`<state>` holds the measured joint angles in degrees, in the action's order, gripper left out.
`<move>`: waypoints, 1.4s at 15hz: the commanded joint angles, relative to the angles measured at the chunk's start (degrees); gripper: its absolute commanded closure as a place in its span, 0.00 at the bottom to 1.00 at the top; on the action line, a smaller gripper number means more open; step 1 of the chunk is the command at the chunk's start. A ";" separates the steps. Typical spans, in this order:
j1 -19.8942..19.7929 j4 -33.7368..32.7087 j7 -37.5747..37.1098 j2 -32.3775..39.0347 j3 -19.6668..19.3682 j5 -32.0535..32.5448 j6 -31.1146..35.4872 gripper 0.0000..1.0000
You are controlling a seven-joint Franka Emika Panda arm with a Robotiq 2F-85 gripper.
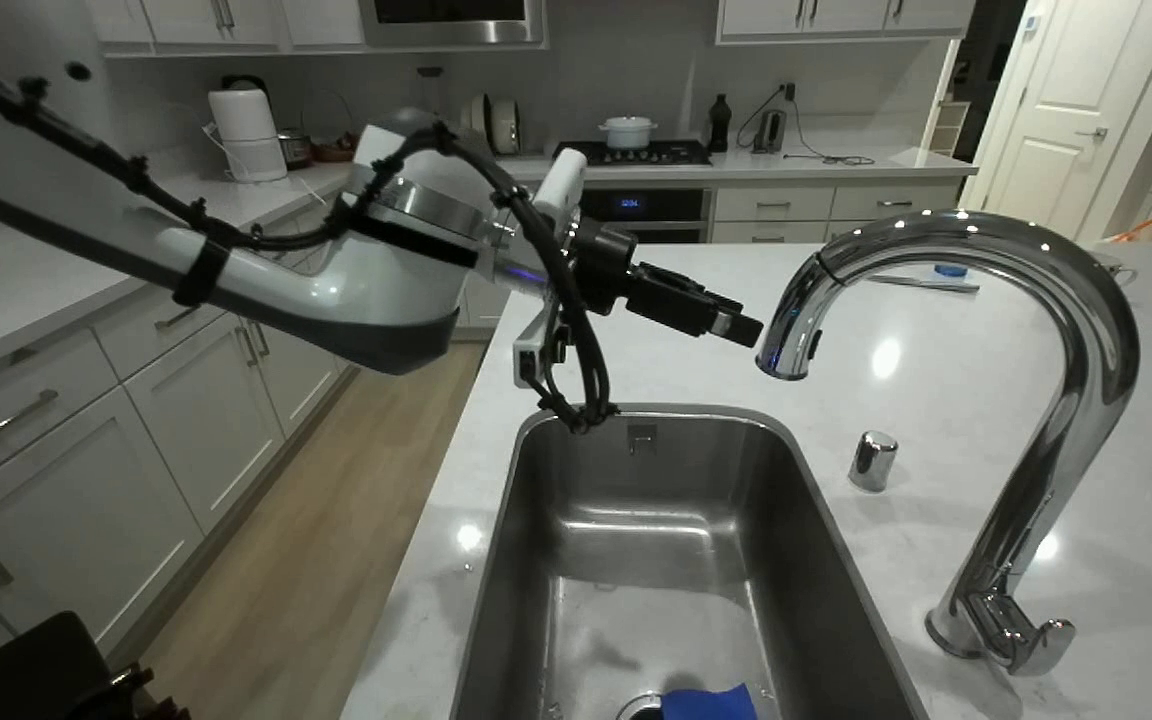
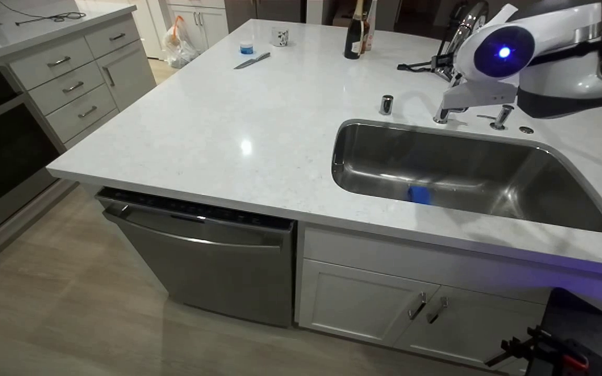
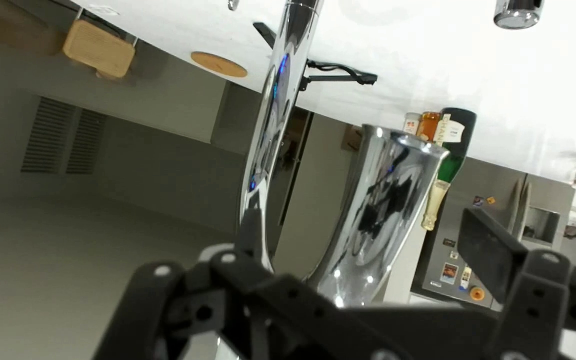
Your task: Push back the extendable spout
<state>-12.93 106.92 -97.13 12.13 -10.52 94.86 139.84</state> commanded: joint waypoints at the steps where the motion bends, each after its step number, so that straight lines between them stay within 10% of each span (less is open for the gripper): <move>1: 0.09 3.86 6.10 -5.90 0.53 -7.05 -0.05 0.00; 16: 0.49 -5.74 36.87 -8.56 -0.55 -49.54 -2.91 0.00; 21: 0.94 -11.66 41.18 -7.53 -0.74 -54.75 -8.64 0.00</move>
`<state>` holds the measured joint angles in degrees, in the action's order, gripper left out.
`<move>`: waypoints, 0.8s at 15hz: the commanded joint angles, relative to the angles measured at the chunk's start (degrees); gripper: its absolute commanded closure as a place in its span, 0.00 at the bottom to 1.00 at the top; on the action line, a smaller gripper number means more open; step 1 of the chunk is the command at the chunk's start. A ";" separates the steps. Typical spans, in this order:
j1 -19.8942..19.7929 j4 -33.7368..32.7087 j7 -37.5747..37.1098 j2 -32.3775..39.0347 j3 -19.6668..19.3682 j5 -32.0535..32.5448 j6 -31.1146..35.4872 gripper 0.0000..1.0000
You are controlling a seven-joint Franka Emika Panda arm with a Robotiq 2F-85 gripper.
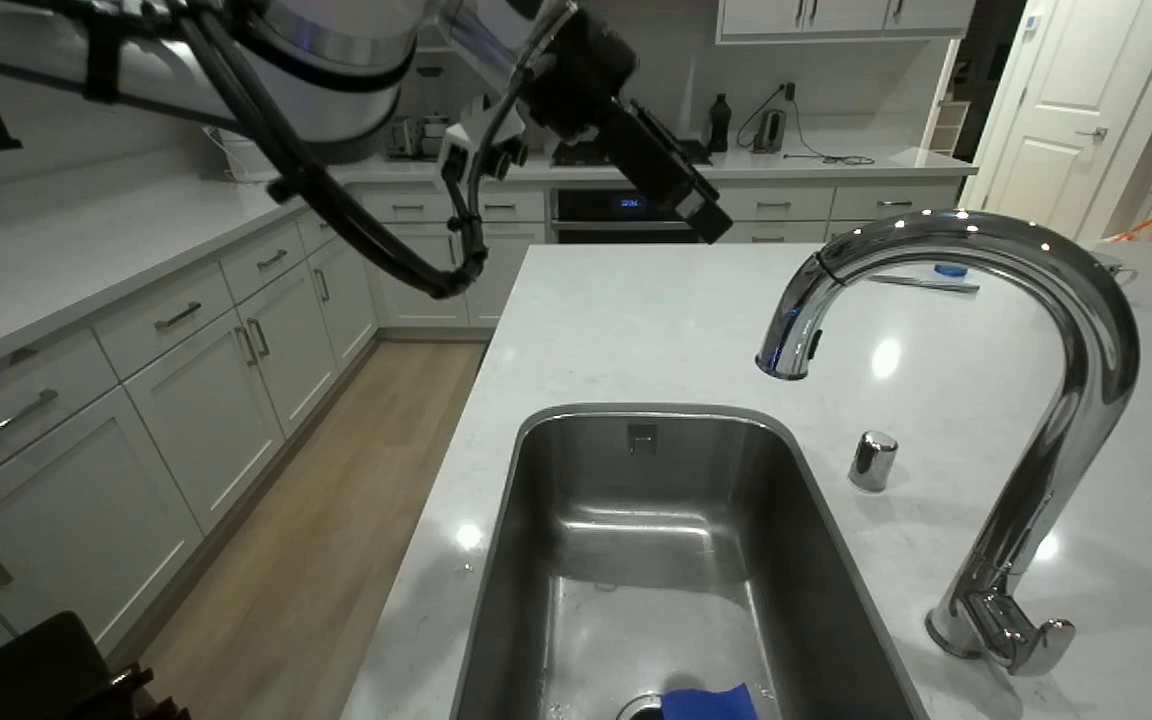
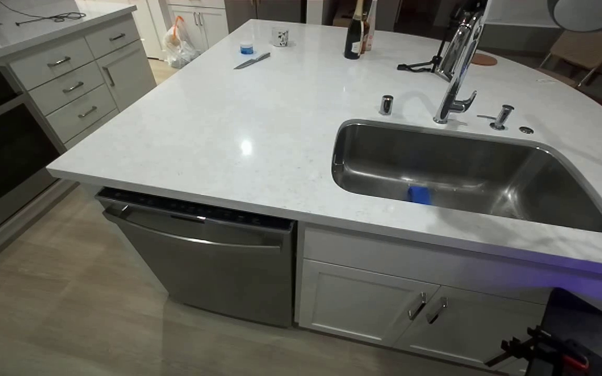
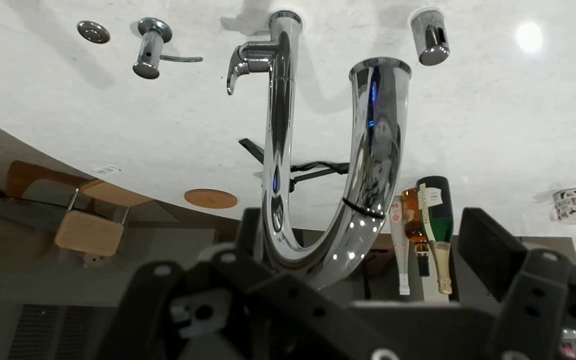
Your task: Push back the extendable spout
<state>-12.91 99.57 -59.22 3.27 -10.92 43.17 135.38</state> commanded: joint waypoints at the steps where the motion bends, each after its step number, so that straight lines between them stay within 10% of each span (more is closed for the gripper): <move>1: 1.00 -5.39 3.42 1.71 -0.39 -3.26 -5.49 0.00; 12: 0.82 -2.50 1.79 0.79 -0.91 -1.96 -2.62 0.00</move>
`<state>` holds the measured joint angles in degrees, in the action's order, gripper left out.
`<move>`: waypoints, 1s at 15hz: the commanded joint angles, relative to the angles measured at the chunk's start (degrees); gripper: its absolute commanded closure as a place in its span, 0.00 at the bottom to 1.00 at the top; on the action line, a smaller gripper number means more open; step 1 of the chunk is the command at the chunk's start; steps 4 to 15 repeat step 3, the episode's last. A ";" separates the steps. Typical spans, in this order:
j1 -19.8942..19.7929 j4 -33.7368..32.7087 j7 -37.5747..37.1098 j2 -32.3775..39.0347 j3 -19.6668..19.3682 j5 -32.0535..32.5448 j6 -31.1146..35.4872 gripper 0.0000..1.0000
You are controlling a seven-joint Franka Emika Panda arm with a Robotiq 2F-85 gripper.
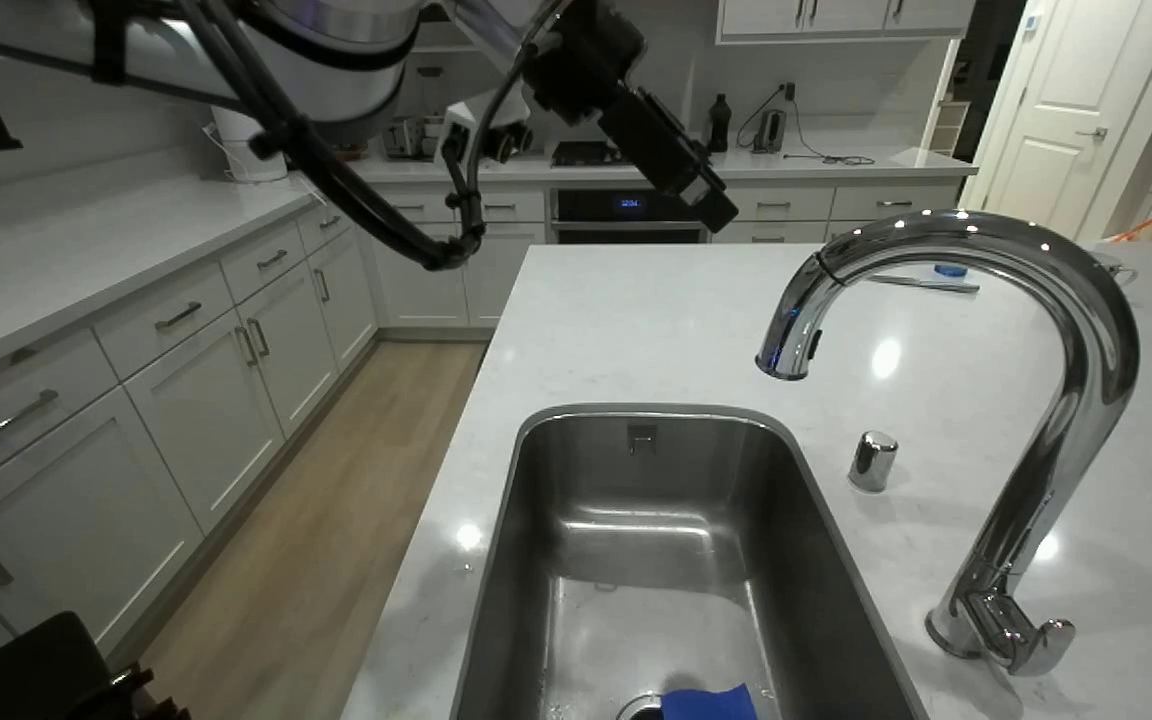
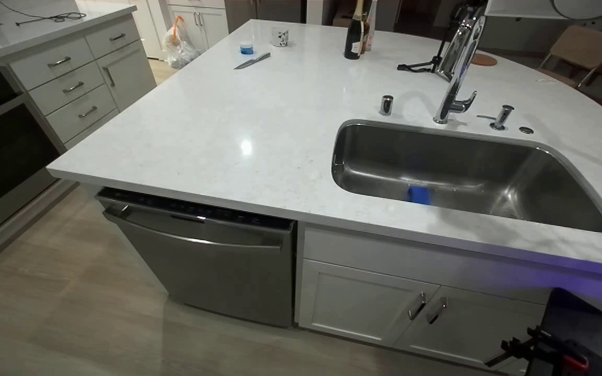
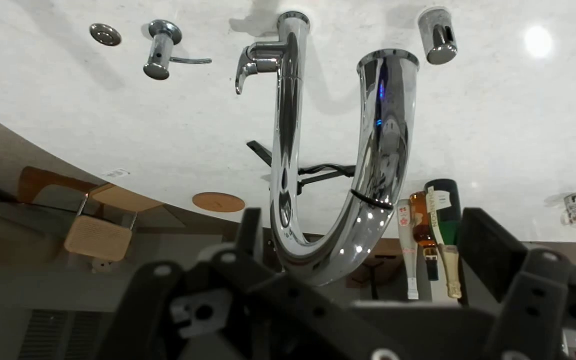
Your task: Push back the extendable spout
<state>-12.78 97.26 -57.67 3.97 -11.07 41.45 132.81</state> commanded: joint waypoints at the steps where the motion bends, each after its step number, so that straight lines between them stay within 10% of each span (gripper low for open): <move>1: 0.70 -0.19 0.25 0.09 -0.76 -0.23 -0.06 0.00; 15: 0.70 -0.19 0.25 0.09 -0.76 -0.23 -0.06 0.00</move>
